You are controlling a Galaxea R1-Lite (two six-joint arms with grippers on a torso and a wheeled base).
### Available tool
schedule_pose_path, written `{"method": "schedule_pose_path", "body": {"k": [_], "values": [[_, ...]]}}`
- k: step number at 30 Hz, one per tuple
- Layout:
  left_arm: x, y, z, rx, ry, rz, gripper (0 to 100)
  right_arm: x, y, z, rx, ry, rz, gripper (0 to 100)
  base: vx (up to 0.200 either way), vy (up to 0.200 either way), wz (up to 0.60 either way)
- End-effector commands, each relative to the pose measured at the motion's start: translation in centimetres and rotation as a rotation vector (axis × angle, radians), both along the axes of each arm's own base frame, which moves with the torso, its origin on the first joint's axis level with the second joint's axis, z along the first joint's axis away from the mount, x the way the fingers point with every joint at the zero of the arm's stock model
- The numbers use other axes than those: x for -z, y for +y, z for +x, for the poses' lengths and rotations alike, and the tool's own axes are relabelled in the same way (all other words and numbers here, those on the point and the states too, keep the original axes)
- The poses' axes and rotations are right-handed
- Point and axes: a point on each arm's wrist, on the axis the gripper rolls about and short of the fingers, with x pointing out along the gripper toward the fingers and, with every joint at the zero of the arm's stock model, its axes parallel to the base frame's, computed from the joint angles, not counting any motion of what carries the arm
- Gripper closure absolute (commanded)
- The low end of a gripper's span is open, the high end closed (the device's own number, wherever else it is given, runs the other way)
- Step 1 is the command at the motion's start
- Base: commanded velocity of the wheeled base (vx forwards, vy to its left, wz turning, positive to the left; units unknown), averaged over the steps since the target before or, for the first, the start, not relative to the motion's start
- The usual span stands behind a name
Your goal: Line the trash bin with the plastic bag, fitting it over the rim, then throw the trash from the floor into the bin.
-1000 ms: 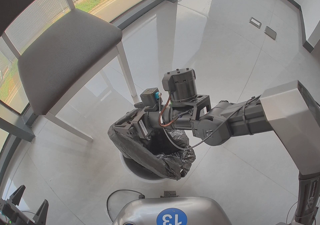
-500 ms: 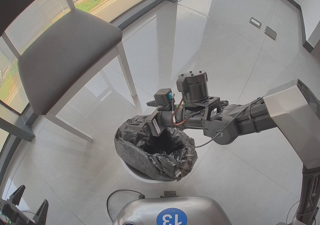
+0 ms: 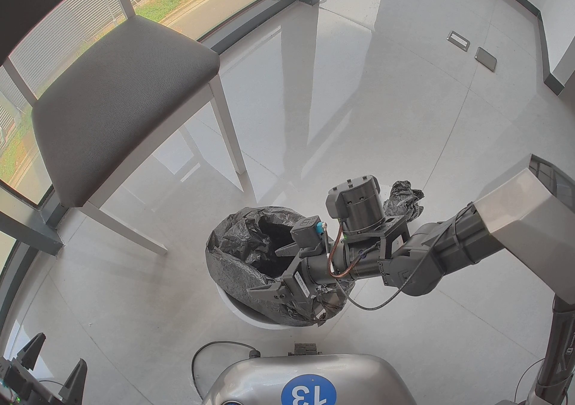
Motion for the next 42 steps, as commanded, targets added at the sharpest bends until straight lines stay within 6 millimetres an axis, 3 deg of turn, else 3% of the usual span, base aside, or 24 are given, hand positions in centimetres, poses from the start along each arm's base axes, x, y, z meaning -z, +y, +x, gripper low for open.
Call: {"method": "schedule_pose_path", "body": {"k": [1, 12, 24, 25, 36, 42], "values": [[0.0, 0.0, 0.0, 0.0, 0.002, 0.0, 0, 1.5, 0.5, -0.1, -0.014, 0.028, -0.021, 0, 0.0, 0.0, 0.0], [0.0, 0.0, 0.0, 0.0, 0.002, 0.0, 0, 2.9, 2.5, 0.2, -0.041, 0.04, -0.027, 0, 0.0, 0.0, 0.0], [0.0, 0.0, 0.0, 0.0, 0.002, 0.0, 0, 5.1, 2.9, 1.4, -0.036, 0.054, -0.045, 0, 0.0, 0.0, 0.0], [0.0, 0.0, 0.0, 0.0, 0.002, 0.0, 0, 5.4, 3.1, 1.4, -0.039, 0.054, -0.045, 100, 0.0, 0.0, 0.0], [0.0, 0.0, 0.0, 0.0, 0.003, 0.0, 0, 5.4, 3.8, 0.9, -0.059, 0.051, -0.046, 100, 0.0, 0.0, 0.0], [0.0, 0.0, 0.0, 0.0, 0.003, 0.0, 0, 4.6, 5.5, -1.1, -0.119, 0.038, -0.04, 100, 0.0, 0.0, 0.0]]}}
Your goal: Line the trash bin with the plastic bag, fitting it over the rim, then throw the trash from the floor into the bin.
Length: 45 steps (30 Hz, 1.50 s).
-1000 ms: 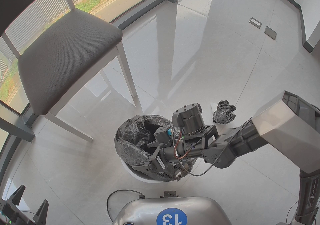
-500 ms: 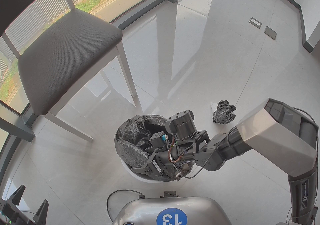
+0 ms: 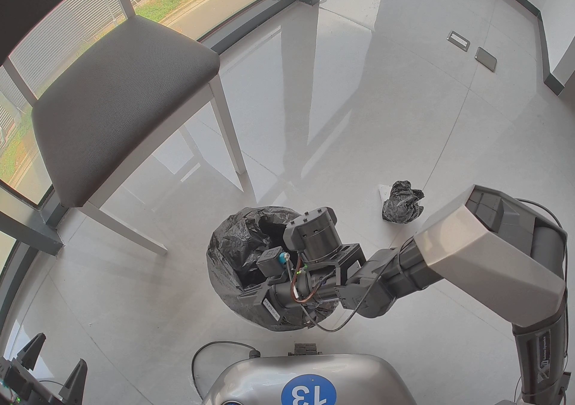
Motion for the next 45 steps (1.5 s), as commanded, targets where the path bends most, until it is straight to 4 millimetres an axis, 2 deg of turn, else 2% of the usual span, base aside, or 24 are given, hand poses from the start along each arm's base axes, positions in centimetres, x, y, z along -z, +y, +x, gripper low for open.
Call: {"method": "schedule_pose_path", "body": {"k": [1, 11, 19, 20, 24, 29, 31, 34, 41, 43, 45], "values": [[0.0, 0.0, 0.0, 0.0, 0.003, 0.0, 0, -0.2, 1.2, -1.5, -0.043, -0.001, 0.0, 100, 0.0, 0.0, 0.0], [0.0, 0.0, 0.0, 0.0, 0.001, 0.0, 0, 0.9, 3.4, -4.1, -0.122, 0.01, -0.019, 100, 0.0, 0.0, 0.0], [0.0, 0.0, 0.0, 0.0, 0.003, 0.0, 0, 1.6, 2.9, -4.6, -0.129, 0.016, -0.045, 100, 0.0, 0.0, 0.0], [0.0, 0.0, 0.0, 0.0, 0.001, 0.0, 0, 1.6, 2.7, -4.6, -0.137, 0.007, -0.05, 0, 0.0, 0.0, 0.0], [0.0, 0.0, 0.0, 0.0, 0.001, 0.0, 0, 1.1, 2.6, -4.5, -0.123, -0.003, -0.042, 0, 0.0, 0.0, 0.0], [0.0, 0.0, 0.0, 0.0, 0.001, 0.0, 0, -2.6, 2.3, -4.1, -0.101, -0.062, 0.038, 0, 0.0, 0.0, 0.0], [0.0, 0.0, 0.0, 0.0, 0.001, 0.0, 0, -4.6, 1.5, -3.7, -0.075, -0.086, 0.077, 0, 0.0, 0.0, 0.0], [0.0, 0.0, 0.0, 0.0, 0.001, 0.0, 0, -6.0, 0.0, -3.0, -0.039, -0.098, 0.091, 0, 0.0, 0.0, 0.0], [0.0, 0.0, 0.0, 0.0, 0.003, 0.0, 0, -3.3, -3.9, -1.4, 0.022, -0.068, -0.003, 0, 0.0, 0.0, 0.0], [0.0, 0.0, 0.0, 0.0, 0.003, 0.0, 0, -2.9, -4.2, -1.3, 0.022, -0.066, -0.016, 0, 0.0, 0.0, 0.0], [0.0, 0.0, 0.0, 0.0, 0.003, 0.0, 0, -1.2, -4.6, -0.8, 0.018, -0.057, -0.053, 0, 0.0, 0.0, 0.0]]}}
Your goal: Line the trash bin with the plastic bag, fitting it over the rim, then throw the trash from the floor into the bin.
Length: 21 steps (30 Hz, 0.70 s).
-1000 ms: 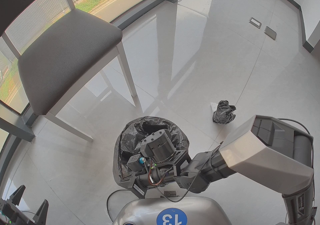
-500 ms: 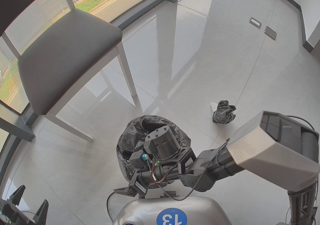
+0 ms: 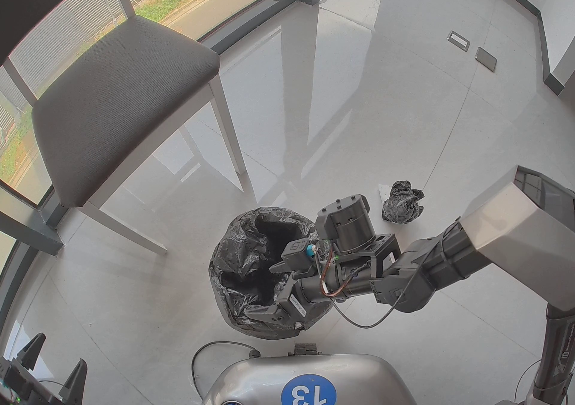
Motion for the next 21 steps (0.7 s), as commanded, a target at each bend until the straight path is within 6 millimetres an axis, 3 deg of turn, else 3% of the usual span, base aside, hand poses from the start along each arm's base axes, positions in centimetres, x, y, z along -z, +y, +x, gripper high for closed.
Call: {"method": "schedule_pose_path", "body": {"k": [1, 14, 21], "values": [[0.0, 0.0, 0.0, 0.0, 0.001, 0.0, 0, 2.0, -1.1, 0.7, 0.015, 0.025, -0.045, 0, 0.0, 0.0, 0.0], [0.0, 0.0, 0.0, 0.0, 0.001, 0.0, 0, 5.6, -1.6, 0.9, -0.034, 0.047, -0.154, 0, 0.0, 0.0, 0.0], [0.0, 0.0, 0.0, 0.0, 0.001, 0.0, 0, 6.3, -1.8, 1.0, -0.042, 0.049, -0.17, 0, 0.0, 0.0, 0.0]]}}
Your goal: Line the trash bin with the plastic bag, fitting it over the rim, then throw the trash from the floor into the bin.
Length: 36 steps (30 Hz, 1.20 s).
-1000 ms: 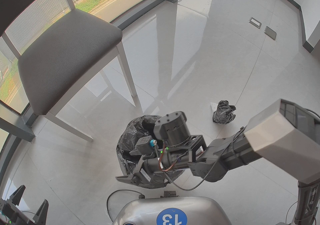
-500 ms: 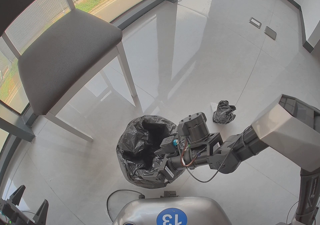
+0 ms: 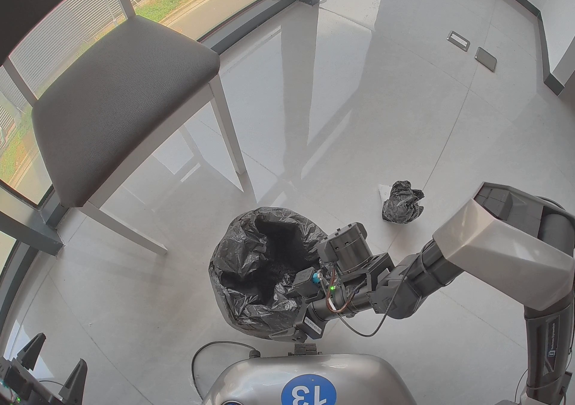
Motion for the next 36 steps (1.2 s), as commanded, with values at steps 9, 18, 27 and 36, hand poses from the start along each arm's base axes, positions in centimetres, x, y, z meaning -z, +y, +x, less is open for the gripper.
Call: {"method": "schedule_pose_path", "body": {"k": [9, 18, 27, 36], "values": [[0.0, 0.0, 0.0, 0.0, 0.002, 0.0, 0, 0.4, -0.4, 0.5, 0.005, -0.008, -0.005, 100, 0.0, 0.0, 0.0], [0.0, 0.0, 0.0, 0.0, 0.001, 0.0, 0, -0.4, -0.9, -0.6, -0.052, -0.061, -0.025, 100, 0.0, 0.0, 0.0], [0.0, 0.0, 0.0, 0.0, 0.002, 0.0, 0, 0.8, -1.5, -2.7, -0.12, -0.069, -0.065, 100, 0.0, 0.0, 0.0], [0.0, 0.0, 0.0, 0.0, 0.001, 0.0, 0, 0.2, -1.4, -3.1, -0.133, -0.091, -0.053, 0, 0.0, 0.0, 0.0]]}}
